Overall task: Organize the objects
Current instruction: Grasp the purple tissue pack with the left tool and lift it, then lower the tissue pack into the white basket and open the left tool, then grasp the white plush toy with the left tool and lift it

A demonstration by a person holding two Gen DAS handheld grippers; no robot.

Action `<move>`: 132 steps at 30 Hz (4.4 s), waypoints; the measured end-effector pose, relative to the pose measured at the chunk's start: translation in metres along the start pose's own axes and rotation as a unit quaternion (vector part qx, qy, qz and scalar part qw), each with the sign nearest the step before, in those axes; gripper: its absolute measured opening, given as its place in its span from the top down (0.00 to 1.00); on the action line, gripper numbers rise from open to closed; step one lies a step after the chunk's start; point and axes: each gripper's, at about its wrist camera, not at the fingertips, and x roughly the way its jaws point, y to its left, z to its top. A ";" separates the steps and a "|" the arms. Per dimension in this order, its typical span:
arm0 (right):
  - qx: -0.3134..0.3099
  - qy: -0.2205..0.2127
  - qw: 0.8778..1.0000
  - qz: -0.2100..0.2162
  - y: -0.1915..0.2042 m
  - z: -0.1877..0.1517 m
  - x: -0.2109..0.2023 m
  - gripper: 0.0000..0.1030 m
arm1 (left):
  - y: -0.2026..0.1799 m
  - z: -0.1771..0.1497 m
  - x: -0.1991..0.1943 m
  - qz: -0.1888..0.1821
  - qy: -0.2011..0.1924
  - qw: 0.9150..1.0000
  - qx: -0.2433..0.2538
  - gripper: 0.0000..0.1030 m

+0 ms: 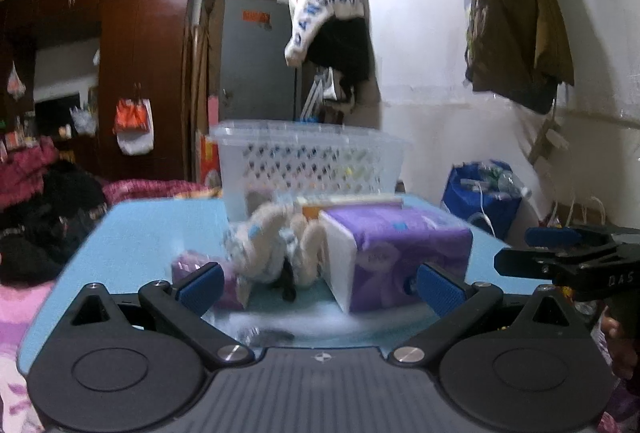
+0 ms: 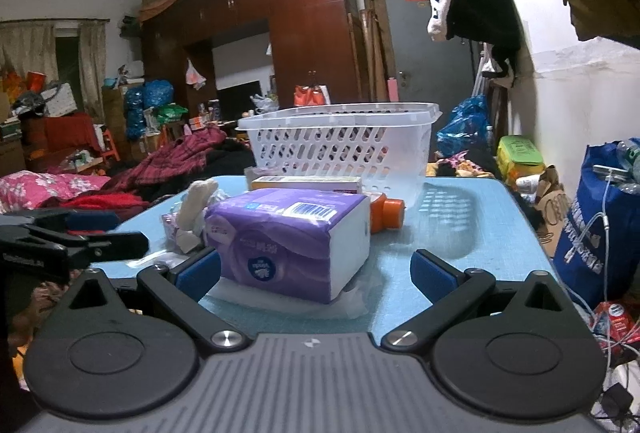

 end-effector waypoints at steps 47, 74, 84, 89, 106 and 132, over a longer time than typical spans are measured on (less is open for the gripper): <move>-0.053 -0.063 0.988 0.133 -0.016 0.015 0.007 0.36 | 0.006 0.015 0.031 -0.160 -0.097 0.982 0.038 0.51; -0.041 0.115 0.991 0.051 -0.070 0.176 0.230 0.42 | 0.072 0.169 0.291 -0.128 0.123 0.984 -0.030 0.51; -0.075 0.127 0.989 0.014 -0.055 0.164 0.219 0.31 | 0.078 0.162 0.284 -0.093 0.111 0.989 -0.024 0.33; -0.061 0.034 0.997 -0.017 -0.056 0.167 0.166 0.00 | 0.080 0.163 0.220 -0.076 0.035 0.996 -0.006 0.13; 0.067 -0.006 0.996 0.057 -0.044 0.012 0.043 0.00 | 0.082 0.029 0.067 -0.044 -0.025 0.998 -0.025 0.13; 0.051 0.050 0.990 0.123 0.032 0.011 0.103 0.82 | 0.055 0.003 0.080 0.002 -0.016 0.999 0.048 0.73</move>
